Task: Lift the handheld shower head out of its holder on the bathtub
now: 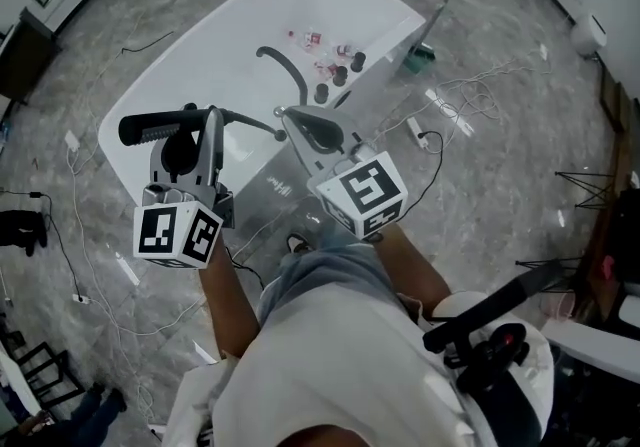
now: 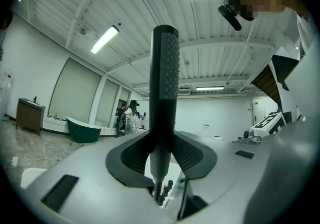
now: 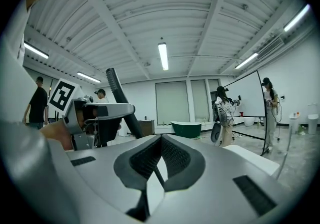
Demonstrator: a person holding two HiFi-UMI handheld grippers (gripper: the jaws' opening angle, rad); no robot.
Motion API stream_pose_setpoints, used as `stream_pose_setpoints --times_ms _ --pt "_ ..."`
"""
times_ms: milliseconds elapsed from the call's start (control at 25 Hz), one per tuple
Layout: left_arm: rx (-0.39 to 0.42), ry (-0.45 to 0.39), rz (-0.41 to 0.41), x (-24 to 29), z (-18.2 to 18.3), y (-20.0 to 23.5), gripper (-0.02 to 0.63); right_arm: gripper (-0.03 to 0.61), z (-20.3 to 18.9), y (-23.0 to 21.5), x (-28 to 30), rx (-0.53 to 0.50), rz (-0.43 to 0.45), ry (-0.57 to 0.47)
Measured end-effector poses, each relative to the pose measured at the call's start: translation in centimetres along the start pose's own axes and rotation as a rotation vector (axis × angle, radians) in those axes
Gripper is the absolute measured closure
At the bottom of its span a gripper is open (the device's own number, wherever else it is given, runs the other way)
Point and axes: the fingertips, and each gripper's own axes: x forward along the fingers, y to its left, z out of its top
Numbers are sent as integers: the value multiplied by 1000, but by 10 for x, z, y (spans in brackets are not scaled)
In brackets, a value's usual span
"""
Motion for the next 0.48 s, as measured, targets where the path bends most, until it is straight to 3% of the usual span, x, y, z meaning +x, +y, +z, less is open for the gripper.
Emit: stream_pose_setpoints --times_ms 280,480 --pt "-22 9 -51 7 -8 -6 466 561 3 -5 0 -1 -18 -8" --pt "-14 36 -45 15 -9 -10 466 561 -3 -14 -1 11 -20 5"
